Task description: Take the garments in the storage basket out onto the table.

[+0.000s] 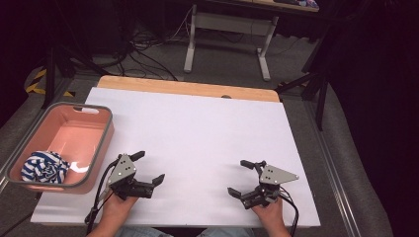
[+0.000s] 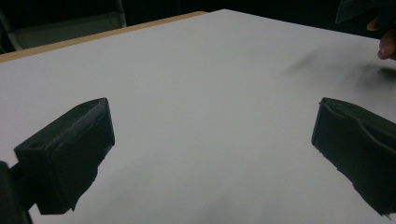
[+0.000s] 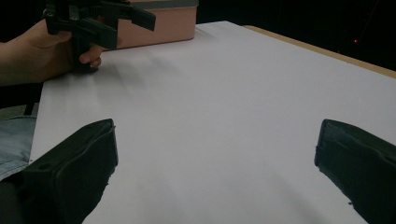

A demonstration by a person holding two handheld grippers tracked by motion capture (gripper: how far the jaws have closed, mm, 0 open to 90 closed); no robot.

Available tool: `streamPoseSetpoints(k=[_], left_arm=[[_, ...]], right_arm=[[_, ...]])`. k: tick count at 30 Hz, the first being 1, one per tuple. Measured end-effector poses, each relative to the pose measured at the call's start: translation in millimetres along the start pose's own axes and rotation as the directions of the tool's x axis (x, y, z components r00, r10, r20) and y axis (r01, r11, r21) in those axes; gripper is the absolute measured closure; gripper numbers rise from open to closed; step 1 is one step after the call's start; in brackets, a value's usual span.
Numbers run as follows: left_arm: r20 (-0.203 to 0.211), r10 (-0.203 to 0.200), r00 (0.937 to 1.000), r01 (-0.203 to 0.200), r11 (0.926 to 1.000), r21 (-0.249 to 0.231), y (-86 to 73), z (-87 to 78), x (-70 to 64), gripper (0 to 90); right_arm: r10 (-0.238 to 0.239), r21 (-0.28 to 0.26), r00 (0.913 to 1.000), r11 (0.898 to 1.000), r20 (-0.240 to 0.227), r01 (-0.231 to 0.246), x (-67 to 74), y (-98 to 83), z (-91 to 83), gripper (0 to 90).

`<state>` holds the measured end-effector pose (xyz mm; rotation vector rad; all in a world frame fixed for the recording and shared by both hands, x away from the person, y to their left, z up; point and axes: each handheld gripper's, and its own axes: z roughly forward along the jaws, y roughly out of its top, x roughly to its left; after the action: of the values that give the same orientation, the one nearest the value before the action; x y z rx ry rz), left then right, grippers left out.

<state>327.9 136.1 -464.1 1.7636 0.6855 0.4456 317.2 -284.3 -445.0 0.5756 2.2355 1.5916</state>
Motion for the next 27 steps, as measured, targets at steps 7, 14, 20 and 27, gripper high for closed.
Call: streamPoseSetpoints(k=[7, 14, 20, 27], left_arm=[[0.009, -0.047, 0.9989, 0.047, 0.9987, -0.022, 0.5, -2.5, 5.5, 0.0], [0.009, -0.012, 0.9999, 0.012, 0.9998, -0.015, 3.3, -3.8, 3.9, 0.0], [0.017, 0.024, 0.9996, -0.024, 0.9994, -0.025, 9.9, -6.9, -0.8, 0.0], [0.006, 0.001, 1.0, -0.001, 0.9996, 0.03, 22.1, -7.3, -6.0, 0.3]], right_arm=[[0.0, 0.0, 1.0, 1.0, -0.007, 0.0, 0.0, -0.1, 0.1, 0.0], [0.002, 0.001, 1.0, 1.0, -0.01, -0.002, 0.3, -0.2, 0.4, 0.1], [0.006, -0.003, 0.9999, 1.0, -0.015, -0.006, -0.4, -0.5, 0.2, 0.4], [0.013, -0.005, 0.9998, 1.0, -0.016, -0.013, -0.9, -0.7, -0.4, 0.5]])
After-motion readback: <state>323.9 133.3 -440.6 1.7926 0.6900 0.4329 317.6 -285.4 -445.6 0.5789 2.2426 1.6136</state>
